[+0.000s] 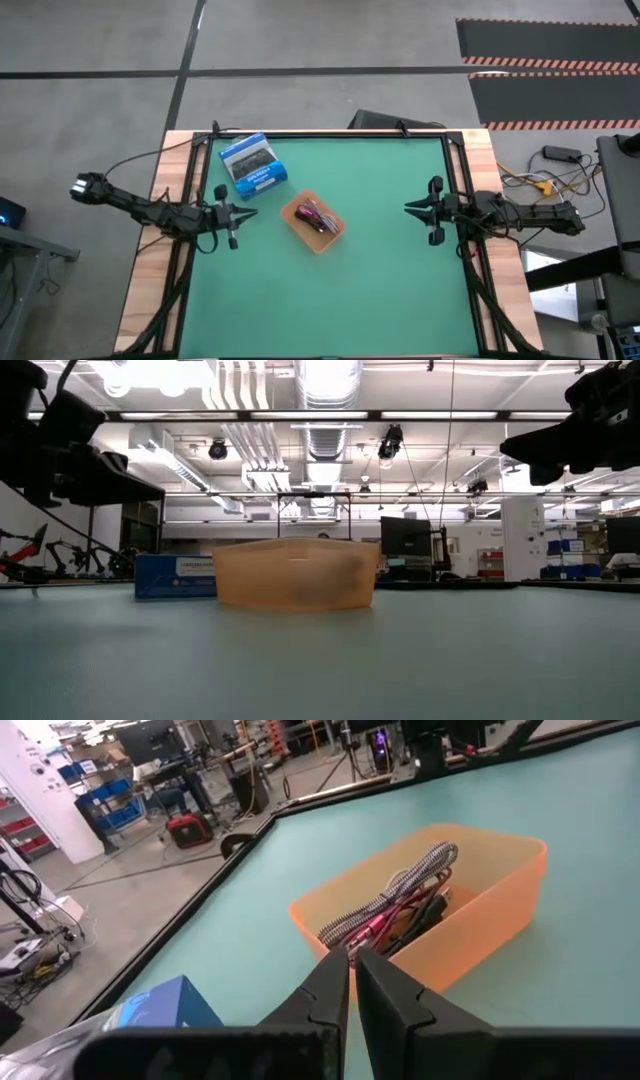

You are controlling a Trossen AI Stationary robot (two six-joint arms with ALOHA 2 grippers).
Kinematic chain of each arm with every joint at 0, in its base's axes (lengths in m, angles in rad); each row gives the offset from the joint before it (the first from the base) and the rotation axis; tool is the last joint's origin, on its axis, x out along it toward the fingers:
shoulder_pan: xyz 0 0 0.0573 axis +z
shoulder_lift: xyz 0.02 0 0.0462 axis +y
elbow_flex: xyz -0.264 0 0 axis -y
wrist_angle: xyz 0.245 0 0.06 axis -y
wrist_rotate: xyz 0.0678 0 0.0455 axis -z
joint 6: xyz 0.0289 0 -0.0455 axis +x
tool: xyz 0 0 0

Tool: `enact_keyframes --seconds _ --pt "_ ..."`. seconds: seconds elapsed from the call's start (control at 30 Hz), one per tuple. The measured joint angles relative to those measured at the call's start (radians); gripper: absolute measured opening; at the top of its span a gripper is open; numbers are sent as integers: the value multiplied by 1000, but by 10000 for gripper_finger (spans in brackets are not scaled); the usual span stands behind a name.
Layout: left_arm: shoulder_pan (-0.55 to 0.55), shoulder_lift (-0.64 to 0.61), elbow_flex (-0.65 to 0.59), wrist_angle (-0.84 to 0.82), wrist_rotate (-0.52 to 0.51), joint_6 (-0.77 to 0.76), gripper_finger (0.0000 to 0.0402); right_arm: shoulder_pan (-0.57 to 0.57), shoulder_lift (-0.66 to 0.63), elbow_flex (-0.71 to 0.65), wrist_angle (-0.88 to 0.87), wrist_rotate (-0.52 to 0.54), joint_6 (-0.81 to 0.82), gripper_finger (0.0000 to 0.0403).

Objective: Pick and place USB-C Cables
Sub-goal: Return to Home Position

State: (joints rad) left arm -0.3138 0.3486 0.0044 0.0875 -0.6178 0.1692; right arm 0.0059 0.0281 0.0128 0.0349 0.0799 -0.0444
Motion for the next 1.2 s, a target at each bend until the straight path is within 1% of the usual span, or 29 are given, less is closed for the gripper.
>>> enact_keyframes --seconds 1.2 --pt "0 104 0 0 0 -1 8 0 0 -1 0 0 0 52"
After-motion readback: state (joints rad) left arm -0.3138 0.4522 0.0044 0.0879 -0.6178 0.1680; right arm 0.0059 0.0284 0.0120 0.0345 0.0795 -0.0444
